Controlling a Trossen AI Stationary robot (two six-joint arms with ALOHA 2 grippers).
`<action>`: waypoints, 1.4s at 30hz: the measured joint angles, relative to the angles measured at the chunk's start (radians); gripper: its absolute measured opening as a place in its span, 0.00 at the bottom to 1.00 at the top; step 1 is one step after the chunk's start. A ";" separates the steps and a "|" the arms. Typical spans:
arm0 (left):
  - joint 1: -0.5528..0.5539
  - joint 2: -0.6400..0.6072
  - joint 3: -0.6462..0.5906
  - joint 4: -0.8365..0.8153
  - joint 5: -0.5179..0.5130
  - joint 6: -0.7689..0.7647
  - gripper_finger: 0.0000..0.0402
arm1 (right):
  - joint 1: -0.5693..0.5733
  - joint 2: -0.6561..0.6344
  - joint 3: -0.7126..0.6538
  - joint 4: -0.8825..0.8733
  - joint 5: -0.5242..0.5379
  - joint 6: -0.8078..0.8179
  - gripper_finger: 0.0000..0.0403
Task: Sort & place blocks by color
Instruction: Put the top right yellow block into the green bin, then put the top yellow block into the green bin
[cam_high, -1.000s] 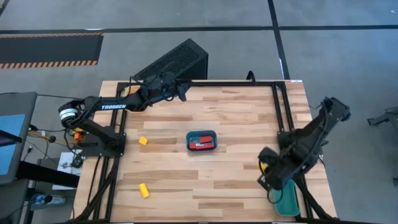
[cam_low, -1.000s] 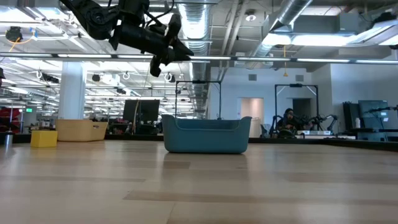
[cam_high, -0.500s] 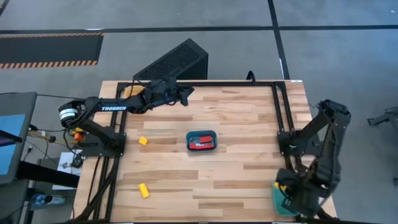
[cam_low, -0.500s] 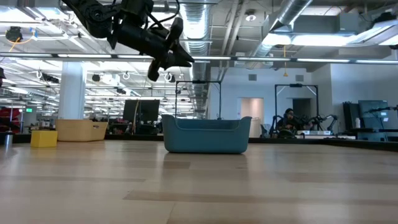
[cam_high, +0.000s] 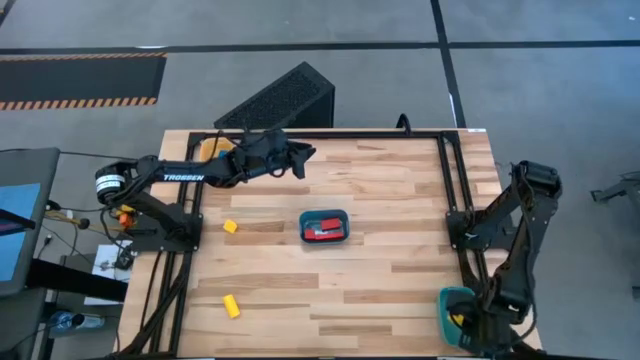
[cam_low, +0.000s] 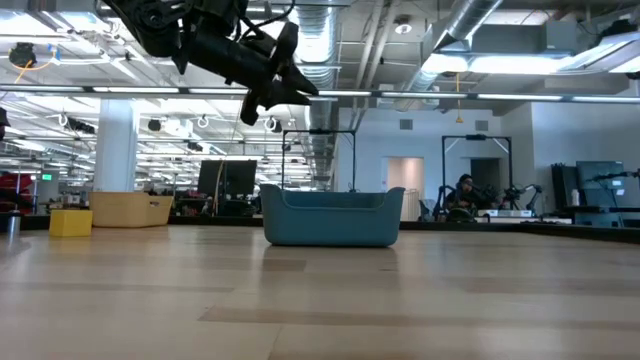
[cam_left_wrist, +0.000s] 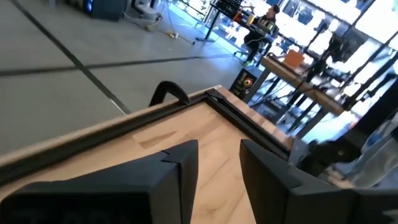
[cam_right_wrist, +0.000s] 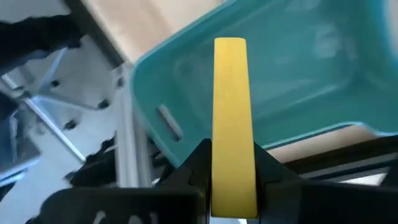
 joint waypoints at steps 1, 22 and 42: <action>-0.003 0.000 0.000 0.001 -0.007 0.036 0.26 | -0.006 0.000 -0.010 -0.003 0.000 0.000 0.14; -0.008 -0.035 0.250 -0.328 0.083 0.358 0.28 | -0.036 -0.019 0.021 -0.099 -0.030 -0.043 0.47; 0.100 -0.036 0.435 -0.961 0.232 0.630 0.28 | -0.586 -0.087 0.179 -0.152 0.920 -0.117 0.44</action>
